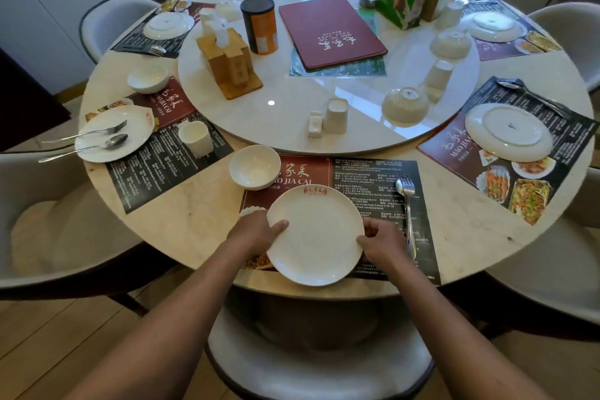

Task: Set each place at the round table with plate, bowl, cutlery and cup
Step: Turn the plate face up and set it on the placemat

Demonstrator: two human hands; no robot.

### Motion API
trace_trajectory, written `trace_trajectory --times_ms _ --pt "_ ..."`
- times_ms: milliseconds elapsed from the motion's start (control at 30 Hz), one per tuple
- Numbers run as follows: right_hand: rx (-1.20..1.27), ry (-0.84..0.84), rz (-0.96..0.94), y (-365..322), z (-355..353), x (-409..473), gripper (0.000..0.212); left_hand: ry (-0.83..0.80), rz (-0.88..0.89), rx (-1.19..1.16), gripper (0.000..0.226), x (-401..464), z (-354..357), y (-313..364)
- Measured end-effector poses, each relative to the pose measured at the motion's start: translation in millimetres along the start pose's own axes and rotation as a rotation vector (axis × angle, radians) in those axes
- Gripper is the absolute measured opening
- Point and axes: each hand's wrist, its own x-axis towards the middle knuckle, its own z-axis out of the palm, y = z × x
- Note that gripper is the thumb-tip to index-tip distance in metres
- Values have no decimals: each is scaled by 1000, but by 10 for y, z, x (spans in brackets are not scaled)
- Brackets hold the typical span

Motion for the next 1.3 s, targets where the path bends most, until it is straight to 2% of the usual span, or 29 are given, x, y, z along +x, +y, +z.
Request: trace_trajectory --times_ms 233,400,567,833,1133,1200,1300 --pt "-33 30 3 4 40 -50 37 51 41 -5 52 -50 44 -28" --pt "-33 29 9 19 32 -56 29 88 55 -12 54 -104 53 -28" --pt "-53 43 -8 10 42 -85 36 140 44 48 55 -144 65 -41" --pt "-86 56 -18 1 49 -126 34 260 75 207 55 -249 63 5" --pt "-107 46 -28 -1 55 -116 44 268 47 236 58 -314 46 43" --pt "-114 58 -47 6 46 -119 45 304 24 244 58 -351 51 59" --pt "-224 152 -123 -14 2 -144 48 442 16 245 57 -464 68 161"
